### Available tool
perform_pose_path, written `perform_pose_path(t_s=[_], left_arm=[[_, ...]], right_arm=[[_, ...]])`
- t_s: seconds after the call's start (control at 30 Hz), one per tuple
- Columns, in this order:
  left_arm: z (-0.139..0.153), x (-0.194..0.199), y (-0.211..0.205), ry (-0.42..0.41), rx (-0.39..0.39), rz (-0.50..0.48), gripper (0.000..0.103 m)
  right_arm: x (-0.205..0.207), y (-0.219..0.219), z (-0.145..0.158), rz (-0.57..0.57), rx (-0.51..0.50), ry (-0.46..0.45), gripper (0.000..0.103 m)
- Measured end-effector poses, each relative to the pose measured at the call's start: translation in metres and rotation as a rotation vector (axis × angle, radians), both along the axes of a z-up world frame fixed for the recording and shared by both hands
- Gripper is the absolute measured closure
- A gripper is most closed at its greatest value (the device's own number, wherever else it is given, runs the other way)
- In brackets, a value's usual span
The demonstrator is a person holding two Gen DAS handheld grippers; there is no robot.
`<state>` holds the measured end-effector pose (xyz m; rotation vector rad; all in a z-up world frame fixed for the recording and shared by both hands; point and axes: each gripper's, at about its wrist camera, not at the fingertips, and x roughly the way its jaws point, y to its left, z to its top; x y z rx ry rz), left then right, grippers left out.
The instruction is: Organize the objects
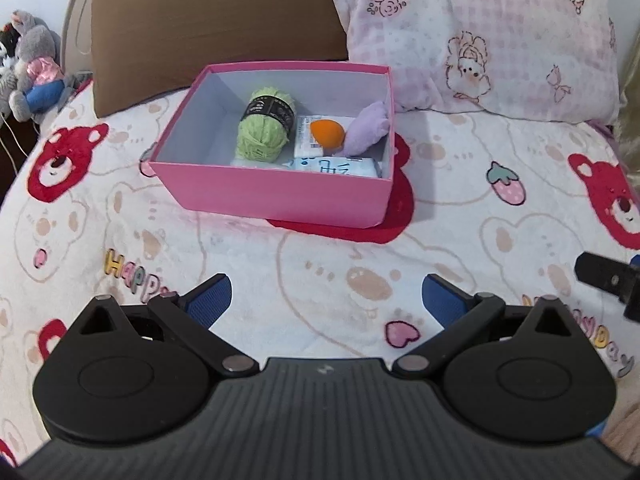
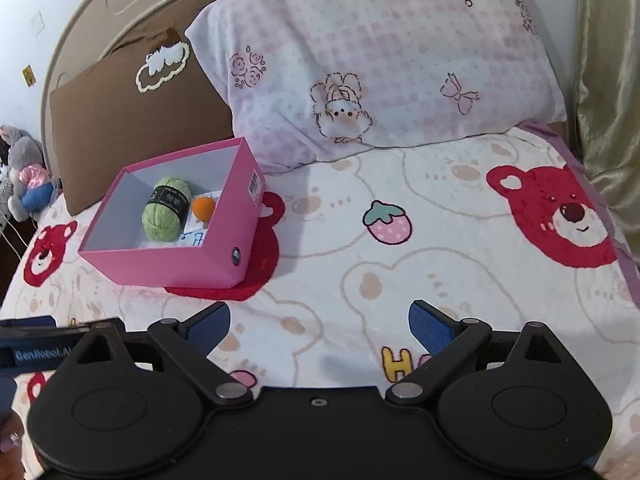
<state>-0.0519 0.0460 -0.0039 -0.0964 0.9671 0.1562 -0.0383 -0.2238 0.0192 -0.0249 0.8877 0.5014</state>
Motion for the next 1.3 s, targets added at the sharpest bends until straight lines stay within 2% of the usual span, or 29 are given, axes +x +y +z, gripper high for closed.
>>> perform_pose_path(t_s=[0.07,0.3,0.47,0.67,0.97,1.3], left_arm=[[0.000,-0.001,0.002,-0.002,-0.017,0.009,0.000],[0.004,0.000,0.000,0.030,0.020,-0.010,0.000],[0.004,-0.002,0.001,0.041,0.014,0.001,0.000],[0.003,-0.001,0.000,0.041,0.072,0.022,0.000],[0.001,0.000,0.009,0.040,-0.022,0.023,0.000],[-0.005,0.003,0.000,0.097,0.035,0.001,0.000]], right_arm=[[-0.001,0.000,0.001,0.008,-0.013,-0.009,0.005],[-0.008,0.002,0.007,0.031,-0.044,-0.039,0.005],[-0.012,0.006,0.008,0.041,-0.064,-0.049,0.005],[-0.015,0.007,0.010,0.036,-0.087,-0.068,0.005],[-0.015,0.005,0.012,0.029,-0.092,-0.070,0.005],[-0.018,0.009,0.009,0.029,-0.122,-0.077,0.005]])
